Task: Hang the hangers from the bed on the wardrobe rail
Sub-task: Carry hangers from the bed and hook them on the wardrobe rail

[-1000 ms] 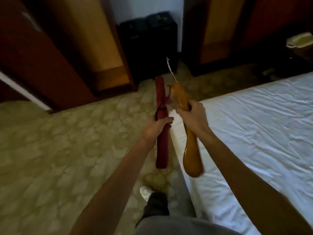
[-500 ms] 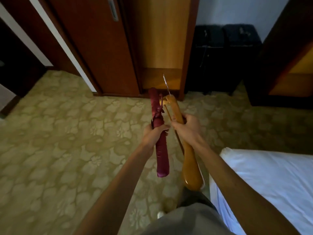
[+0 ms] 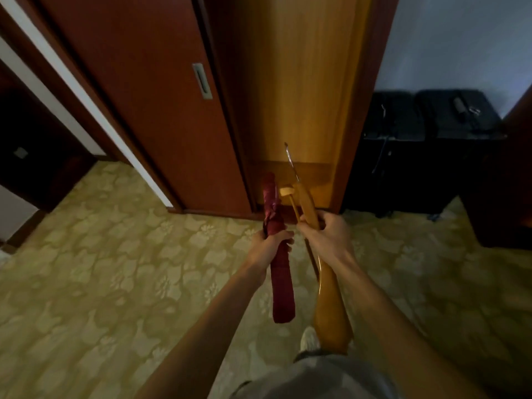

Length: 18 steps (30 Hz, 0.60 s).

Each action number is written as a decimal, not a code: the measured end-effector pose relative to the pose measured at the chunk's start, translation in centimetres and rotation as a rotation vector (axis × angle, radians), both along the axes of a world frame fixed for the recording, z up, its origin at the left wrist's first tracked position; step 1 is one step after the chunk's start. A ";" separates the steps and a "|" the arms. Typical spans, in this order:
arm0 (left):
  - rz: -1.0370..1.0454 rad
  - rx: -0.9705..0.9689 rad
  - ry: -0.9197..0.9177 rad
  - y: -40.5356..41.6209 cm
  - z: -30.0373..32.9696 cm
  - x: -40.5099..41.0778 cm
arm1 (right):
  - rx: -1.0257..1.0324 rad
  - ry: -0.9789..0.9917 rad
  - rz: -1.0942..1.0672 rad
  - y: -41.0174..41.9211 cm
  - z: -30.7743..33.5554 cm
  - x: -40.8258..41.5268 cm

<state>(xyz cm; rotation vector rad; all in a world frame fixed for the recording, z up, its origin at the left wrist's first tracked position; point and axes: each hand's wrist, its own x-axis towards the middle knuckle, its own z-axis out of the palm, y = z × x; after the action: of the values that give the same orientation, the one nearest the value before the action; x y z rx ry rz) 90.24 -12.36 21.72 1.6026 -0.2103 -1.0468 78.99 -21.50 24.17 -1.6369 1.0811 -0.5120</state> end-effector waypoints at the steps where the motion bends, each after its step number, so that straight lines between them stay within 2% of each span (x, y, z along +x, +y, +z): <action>1: -0.003 -0.004 -0.013 -2.0 0.4 1.7 | -0.002 -0.007 -0.015 -2.0 0.5 1.5; 8: 0.007 -0.072 -0.053 -12.9 3.4 11.4 | 0.040 -0.031 -0.056 -12.8 3.0 10.8; 18: -0.066 -0.080 0.006 -27.4 3.1 27.9 | 0.075 -0.037 -0.114 -25.9 3.4 26.9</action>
<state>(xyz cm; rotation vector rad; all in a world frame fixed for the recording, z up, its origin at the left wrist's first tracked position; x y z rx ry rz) 118.14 -39.78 24.86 1.5296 -0.2991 -1.0808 105.93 -47.37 27.52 -1.5011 1.1575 -0.5675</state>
